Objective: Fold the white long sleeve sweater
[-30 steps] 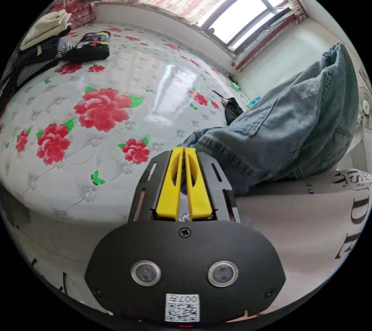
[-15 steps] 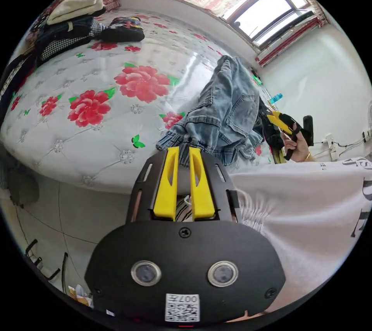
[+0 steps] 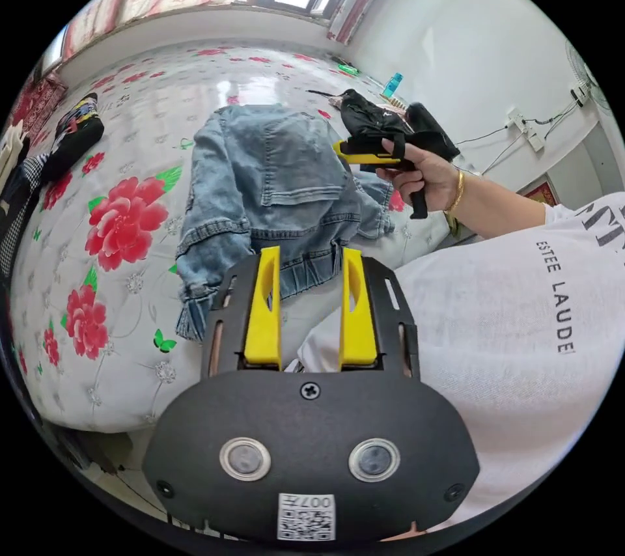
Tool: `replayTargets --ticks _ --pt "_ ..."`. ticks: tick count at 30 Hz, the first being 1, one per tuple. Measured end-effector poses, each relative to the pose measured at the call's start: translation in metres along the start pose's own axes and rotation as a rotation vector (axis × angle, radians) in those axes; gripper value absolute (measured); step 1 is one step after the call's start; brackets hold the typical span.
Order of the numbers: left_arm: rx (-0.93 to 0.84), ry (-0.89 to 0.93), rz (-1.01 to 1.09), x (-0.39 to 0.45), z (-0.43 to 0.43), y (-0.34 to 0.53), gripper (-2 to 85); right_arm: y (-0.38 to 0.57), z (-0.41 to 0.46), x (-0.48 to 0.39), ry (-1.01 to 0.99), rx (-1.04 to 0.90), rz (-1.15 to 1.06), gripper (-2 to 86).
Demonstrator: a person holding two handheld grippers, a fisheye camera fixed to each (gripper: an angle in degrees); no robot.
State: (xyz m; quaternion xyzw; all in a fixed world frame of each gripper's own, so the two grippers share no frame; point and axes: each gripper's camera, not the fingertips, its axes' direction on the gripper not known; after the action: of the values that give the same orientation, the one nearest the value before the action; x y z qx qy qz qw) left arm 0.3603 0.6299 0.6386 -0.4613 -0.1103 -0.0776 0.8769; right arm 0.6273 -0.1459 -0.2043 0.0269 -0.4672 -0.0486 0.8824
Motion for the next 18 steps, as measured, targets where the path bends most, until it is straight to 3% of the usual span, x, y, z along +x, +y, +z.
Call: replayTargets --ticks 2,4,6,8,11,15,18 --pt "-0.009 0.0 0.008 0.01 0.008 -0.013 25.0 -0.006 0.023 -0.048 -0.339 -0.076 -0.122 0.0" --pt "-0.044 -0.07 0.001 0.019 0.013 -0.031 28.5 -0.004 0.048 -0.085 -0.451 -0.187 -0.221 0.0" --pt "-0.004 -0.143 -0.017 0.022 0.004 -0.039 21.6 0.003 0.07 -0.114 -0.477 -0.308 -0.336 0.1" --pt "-0.011 -0.174 -0.086 0.015 0.002 -0.041 12.0 0.014 0.076 -0.133 -0.375 -0.355 -0.481 0.5" --pt "-0.024 -0.196 -0.2 -0.004 -0.003 -0.033 7.0 0.007 0.044 -0.11 -0.183 -0.235 -0.536 1.4" --pt "-0.012 -0.176 -0.196 -0.01 -0.021 -0.023 6.0 -0.015 -0.033 -0.005 0.182 0.049 -0.284 1.5" --pt "-0.025 -0.18 -0.221 -0.006 -0.023 -0.027 6.0 -0.03 -0.058 0.052 0.422 0.093 -0.141 1.0"
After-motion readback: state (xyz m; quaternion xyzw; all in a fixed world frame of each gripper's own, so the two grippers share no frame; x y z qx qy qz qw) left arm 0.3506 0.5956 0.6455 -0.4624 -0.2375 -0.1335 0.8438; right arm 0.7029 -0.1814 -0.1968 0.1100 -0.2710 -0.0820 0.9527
